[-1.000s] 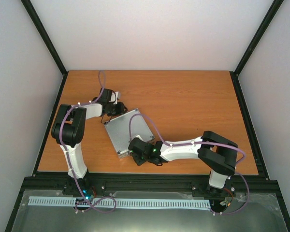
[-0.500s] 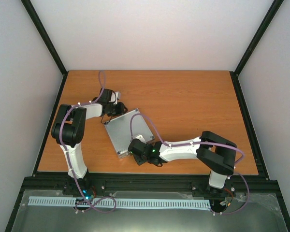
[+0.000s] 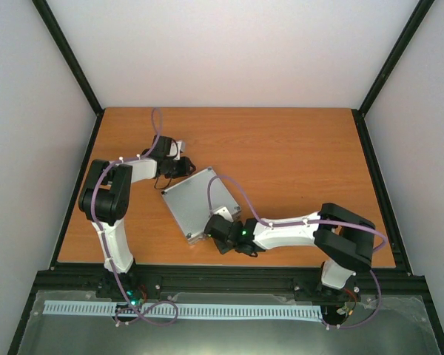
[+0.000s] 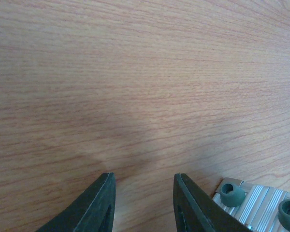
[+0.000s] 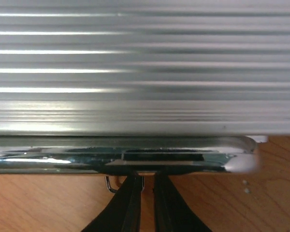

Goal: Pack up texas hold em set

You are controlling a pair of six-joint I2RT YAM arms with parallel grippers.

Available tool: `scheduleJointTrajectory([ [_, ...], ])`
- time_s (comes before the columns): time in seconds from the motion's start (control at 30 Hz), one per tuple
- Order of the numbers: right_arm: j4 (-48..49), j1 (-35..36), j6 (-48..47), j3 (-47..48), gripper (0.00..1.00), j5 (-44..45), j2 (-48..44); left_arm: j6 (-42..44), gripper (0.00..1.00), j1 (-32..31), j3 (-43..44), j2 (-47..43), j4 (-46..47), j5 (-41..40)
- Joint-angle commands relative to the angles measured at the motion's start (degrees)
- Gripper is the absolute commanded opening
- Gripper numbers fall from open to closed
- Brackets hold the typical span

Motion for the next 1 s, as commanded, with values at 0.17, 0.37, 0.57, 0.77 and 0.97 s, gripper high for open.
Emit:
scheduleJointTrajectory([
  [0.17,-3.64,-5.11,-2.58,-2.96,0.10,5.86,-4.58,0.22,0.35,-0.54,-2.92,-0.19,-3.22,1.09],
  [0.37,0.78,-10.93,-5.87,-5.61,0.10,1.21,-7.61,-0.19,0.35,-0.58,-4.23,-0.85,-2.51,1.70],
  [0.57,2.95,-11.05,-5.03,-7.83,0.32,-14.65,-13.79,-0.04,0.35,-0.57,-3.46,-1.08,-3.80,1.44],
  [0.77,14.19,-11.04,0.78,-15.66,0.66,-29.72,-22.06,0.01,0.35,-0.63,-3.11,-0.56,-4.72,1.23],
  [0.97,17.32,-10.97,0.74,-14.79,0.74,-33.95,-15.15,0.29,0.35,-0.63,-2.03,0.52,-4.89,1.86],
])
